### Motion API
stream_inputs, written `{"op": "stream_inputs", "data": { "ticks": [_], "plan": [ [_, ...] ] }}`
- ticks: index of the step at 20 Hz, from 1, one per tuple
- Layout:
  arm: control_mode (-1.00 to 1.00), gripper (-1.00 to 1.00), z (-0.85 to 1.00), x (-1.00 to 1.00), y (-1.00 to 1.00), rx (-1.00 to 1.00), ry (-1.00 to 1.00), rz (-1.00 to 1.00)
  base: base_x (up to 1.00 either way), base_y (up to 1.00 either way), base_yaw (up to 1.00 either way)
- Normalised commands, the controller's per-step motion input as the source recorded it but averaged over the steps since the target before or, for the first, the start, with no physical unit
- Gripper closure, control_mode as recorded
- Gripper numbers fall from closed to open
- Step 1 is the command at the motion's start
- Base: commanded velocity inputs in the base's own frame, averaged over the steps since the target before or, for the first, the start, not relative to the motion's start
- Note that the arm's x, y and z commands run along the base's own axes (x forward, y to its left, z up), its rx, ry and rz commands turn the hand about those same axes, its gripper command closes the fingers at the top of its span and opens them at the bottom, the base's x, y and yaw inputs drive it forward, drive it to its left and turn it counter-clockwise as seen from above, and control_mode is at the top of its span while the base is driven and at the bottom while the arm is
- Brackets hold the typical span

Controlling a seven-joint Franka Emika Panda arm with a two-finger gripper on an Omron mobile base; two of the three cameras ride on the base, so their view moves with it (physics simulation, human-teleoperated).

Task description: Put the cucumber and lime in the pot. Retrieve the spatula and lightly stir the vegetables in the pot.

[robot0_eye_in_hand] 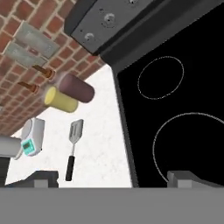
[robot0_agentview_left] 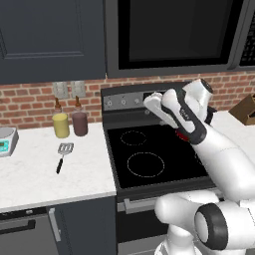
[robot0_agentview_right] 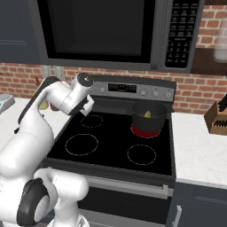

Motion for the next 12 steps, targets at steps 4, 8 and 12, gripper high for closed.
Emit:
{"op": "stream_inputs", "data": {
  "ticks": [4,8,12],
  "plan": [
    [-1.00,-1.00,0.00,-0.09,1.00,-0.35,0.10,0.49,0.00,0.00,0.00],
    [-1.00,-1.00,-0.01,-0.03,0.96,-0.35,0.07,0.55,0.00,0.00,0.00],
    [-1.00,-1.00,-0.03,-0.06,0.88,-0.39,0.04,0.59,0.00,0.00,0.00]
  ]
}}
